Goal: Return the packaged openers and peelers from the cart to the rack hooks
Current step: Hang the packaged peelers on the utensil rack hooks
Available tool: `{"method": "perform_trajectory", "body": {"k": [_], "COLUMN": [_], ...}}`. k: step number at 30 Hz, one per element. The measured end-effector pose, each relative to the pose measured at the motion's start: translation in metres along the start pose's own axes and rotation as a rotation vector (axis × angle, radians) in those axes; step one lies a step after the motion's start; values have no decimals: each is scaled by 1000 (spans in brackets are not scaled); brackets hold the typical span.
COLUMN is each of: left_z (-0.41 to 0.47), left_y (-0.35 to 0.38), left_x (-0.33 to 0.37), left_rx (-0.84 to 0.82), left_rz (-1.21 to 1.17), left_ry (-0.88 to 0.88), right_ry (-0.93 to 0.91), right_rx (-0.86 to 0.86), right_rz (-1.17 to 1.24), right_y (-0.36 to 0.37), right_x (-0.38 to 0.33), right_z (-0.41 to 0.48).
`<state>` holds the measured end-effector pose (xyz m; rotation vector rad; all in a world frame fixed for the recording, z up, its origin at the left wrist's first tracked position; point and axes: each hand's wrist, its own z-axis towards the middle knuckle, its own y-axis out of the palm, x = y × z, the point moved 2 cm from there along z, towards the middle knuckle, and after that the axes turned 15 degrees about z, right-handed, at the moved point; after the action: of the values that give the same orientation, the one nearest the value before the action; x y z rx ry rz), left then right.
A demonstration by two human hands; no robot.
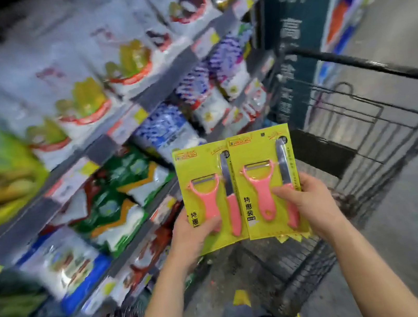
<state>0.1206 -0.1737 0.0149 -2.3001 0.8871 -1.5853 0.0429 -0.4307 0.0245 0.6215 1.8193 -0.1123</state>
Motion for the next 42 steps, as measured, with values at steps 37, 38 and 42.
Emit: {"method": "perform_trajectory", "body": {"k": [37, 38, 42], "left_z": [-745, -751, -766], "left_y": [-345, -352, -386], "left_x": [-452, -462, -500], "left_rx": [1401, 1413, 1463], "left_rz": [-477, -485, -502], "left_ry": [-312, -324, -371], "right_ry": [86, 72, 15], "right_rx": [-1345, -1362, -1412], "right_rz": [-266, -260, -266], "right_y": [567, 579, 634], "right_x": [253, 260, 290], "right_z": [-598, -607, -643]}}
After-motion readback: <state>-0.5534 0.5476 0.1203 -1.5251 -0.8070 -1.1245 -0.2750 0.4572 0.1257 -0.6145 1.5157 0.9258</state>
